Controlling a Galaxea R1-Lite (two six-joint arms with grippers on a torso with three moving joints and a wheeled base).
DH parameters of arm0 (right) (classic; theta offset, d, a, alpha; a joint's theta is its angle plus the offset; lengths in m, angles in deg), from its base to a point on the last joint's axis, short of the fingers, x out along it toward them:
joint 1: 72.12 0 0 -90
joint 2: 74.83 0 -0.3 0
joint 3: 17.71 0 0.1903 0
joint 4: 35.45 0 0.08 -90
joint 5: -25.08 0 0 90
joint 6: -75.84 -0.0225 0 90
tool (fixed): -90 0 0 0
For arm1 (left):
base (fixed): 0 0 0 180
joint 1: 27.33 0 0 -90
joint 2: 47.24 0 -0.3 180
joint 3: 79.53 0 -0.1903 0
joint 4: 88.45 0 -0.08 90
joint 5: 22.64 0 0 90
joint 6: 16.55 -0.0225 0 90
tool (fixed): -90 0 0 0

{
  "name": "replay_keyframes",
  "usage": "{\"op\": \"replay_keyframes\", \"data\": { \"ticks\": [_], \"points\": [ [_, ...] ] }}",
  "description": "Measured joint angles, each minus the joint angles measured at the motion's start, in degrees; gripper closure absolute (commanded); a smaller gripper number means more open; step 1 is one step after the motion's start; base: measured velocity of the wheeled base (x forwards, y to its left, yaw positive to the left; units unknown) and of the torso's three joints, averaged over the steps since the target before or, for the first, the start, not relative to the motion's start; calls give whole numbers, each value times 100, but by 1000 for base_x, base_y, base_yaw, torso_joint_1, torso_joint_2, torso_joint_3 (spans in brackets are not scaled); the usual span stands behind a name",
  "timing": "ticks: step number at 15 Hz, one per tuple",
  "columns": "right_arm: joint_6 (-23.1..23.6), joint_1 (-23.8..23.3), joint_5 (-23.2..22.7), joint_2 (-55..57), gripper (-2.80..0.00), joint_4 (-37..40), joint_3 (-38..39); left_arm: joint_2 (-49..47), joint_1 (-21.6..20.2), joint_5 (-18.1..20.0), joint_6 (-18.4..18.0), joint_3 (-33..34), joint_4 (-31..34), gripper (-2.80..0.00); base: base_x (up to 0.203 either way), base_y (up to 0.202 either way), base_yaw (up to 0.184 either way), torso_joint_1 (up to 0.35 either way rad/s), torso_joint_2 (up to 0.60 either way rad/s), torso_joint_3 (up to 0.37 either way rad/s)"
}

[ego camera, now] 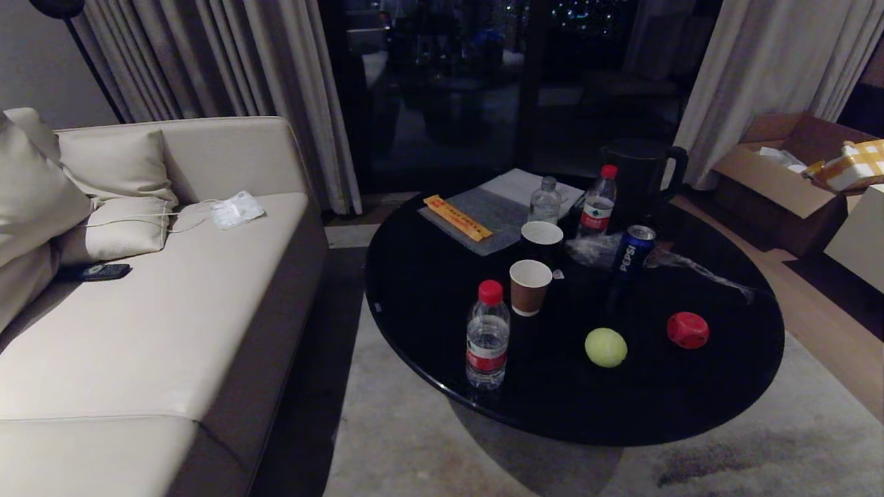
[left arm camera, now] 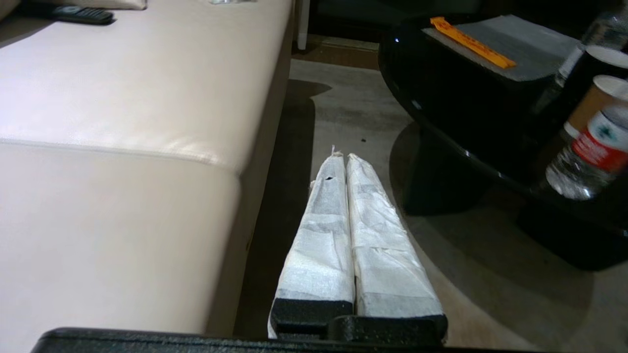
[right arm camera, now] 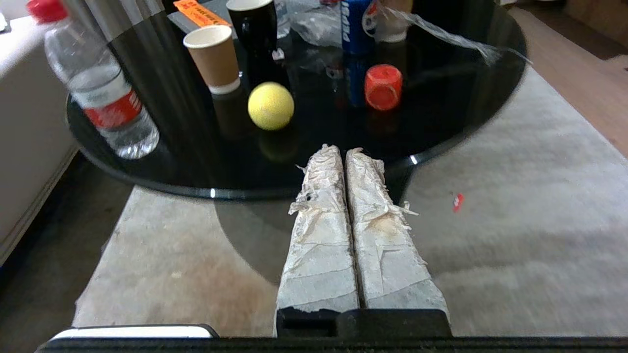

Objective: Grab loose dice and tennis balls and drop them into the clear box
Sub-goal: Pick up toys out of the box

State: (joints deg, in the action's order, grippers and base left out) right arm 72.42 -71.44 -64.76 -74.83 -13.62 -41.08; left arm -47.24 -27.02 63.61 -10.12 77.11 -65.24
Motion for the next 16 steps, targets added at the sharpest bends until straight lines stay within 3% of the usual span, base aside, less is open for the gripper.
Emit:
{"op": "replay_keyframes", "data": {
  "ticks": [8,16],
  "points": [
    [0,0,0,0,0,0,0,0,2,2,-7,0,-2,0,179,0,-1,2,3,6],
    [2,0,2,0,0,0,0,0,-1,-1,-8,0,0,0,12,0,0,0,0,0]
  ]
}}
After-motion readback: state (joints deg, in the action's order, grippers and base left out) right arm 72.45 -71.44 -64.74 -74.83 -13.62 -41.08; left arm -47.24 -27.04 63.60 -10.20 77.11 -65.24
